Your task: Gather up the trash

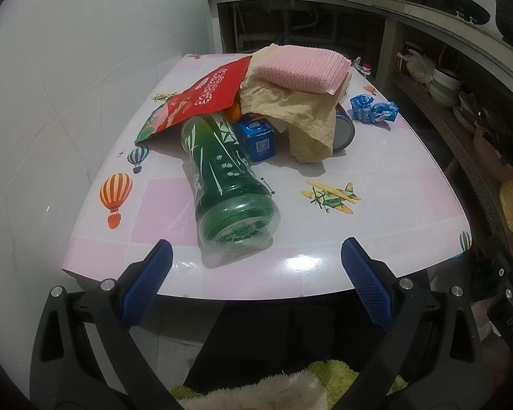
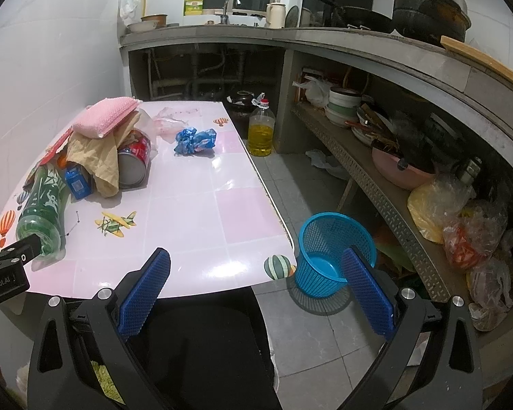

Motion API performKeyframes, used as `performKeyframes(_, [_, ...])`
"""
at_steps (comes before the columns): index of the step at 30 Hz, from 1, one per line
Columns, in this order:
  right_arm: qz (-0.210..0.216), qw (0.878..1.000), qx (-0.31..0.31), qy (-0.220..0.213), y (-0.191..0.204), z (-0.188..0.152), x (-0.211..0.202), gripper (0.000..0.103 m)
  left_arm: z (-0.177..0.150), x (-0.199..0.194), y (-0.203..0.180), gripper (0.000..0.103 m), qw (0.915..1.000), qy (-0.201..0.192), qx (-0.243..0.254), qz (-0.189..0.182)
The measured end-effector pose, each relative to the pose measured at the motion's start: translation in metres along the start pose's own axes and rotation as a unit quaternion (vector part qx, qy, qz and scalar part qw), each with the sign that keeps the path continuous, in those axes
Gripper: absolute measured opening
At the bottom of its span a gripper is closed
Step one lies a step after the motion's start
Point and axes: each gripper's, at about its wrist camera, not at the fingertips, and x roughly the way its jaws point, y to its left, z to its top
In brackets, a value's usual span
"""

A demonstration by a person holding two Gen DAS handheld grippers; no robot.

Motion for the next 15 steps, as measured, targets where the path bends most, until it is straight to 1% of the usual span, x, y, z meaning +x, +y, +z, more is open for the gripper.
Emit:
performKeyframes(7, [0.010, 1.000, -0.004, 0.007, 0.007, 0.010, 0.011, 0.098, 0.001, 0.012, 0.012, 0.095, 0.9998, 0.008, -0.014, -0.014])
performKeyframes(9, [0.014, 1.000, -0.012, 0.010, 0.012, 0.015, 0.017, 0.098, 0.003, 0.018, 0.019, 0.095, 0.9995, 0.015, -0.023, -0.019])
performKeyframes(12, [0.033, 0.999, -0.023, 0.012, 0.022, 0.023, 0.024, 0.098, 0.007, 0.026, 0.032, 0.095, 0.9989, 0.023, -0.032, -0.025])
performKeyframes(15, [0.053, 0.998, -0.025, 0.018, 0.033, 0.032, 0.033, 0.098, 0.014, 0.031, 0.047, 0.095, 0.9988, 0.019, -0.031, -0.033])
